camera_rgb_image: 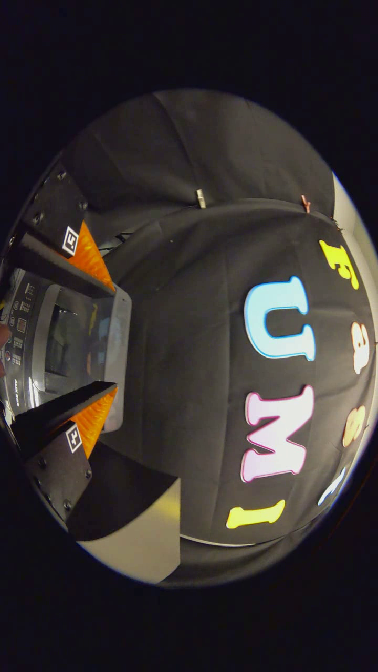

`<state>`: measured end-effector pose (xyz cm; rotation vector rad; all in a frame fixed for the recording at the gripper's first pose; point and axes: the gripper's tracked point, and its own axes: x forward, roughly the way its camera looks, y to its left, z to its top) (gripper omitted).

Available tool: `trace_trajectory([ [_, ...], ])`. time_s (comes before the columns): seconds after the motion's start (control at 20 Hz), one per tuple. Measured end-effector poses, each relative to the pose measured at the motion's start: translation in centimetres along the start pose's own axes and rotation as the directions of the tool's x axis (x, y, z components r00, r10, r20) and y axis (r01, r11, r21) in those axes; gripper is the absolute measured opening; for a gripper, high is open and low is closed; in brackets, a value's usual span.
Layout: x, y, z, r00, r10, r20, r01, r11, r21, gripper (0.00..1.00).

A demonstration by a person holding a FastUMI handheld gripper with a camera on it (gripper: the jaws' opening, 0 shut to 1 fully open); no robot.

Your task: Put the clothes into the washing machine and then close the washing machine lid.

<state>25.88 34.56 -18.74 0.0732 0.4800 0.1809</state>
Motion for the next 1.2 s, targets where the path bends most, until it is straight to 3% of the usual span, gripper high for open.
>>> trace_trajectory([
  [0.3, -4.6, -2.2, 4.5, 0.996, 0.027, 0.081, -0.029, 0.999, 0.029, 0.99],
  [0.7, -10.9, -7.8, 10.0, 0.975, -0.035, 0.221, 0.03, 0.999, 0.024, 0.99],
  [1.2, -17.2, -14.9, 13.7, 0.944, -0.078, 0.32, 0.067, 0.997, 0.044, 0.99],
])
